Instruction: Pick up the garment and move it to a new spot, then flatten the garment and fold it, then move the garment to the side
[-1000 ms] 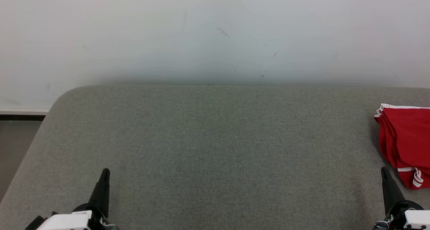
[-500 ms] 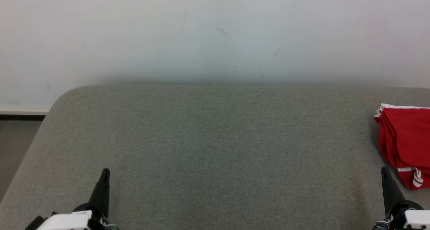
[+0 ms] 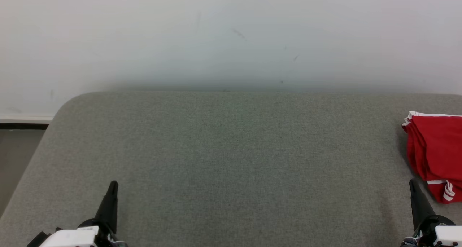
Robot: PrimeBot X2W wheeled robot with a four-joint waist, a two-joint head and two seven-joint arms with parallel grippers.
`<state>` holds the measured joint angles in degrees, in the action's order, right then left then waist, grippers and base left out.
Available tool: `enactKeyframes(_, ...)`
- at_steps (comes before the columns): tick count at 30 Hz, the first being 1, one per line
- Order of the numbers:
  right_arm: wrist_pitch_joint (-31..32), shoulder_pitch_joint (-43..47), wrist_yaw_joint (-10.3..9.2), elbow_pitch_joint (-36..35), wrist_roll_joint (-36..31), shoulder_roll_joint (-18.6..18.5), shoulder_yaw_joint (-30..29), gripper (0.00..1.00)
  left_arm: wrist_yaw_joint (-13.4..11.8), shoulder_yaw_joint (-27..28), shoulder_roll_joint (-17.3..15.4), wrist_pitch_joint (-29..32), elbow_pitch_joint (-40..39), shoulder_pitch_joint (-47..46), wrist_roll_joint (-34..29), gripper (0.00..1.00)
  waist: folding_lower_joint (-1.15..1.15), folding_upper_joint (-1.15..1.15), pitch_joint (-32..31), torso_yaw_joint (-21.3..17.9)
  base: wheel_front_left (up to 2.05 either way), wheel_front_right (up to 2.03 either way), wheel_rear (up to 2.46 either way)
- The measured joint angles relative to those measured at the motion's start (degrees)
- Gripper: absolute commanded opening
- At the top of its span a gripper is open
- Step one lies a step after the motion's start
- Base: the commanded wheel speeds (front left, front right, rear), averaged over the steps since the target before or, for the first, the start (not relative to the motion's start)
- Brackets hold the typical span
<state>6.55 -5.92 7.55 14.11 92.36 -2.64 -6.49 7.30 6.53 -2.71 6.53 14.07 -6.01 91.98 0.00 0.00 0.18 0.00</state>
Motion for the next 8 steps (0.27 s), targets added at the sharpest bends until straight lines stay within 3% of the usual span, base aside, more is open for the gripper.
enactKeyframes(8, 0.00, 0.00, 0.00, 0.00, 0.00, 0.00, 0.00, 0.00, 0.00, 0.00, 0.00, 0.00, 0.00, 0.00, 0.00, 0.00, 0.00, 0.00, 0.00, 0.00, 0.00, 0.00, 0.00)
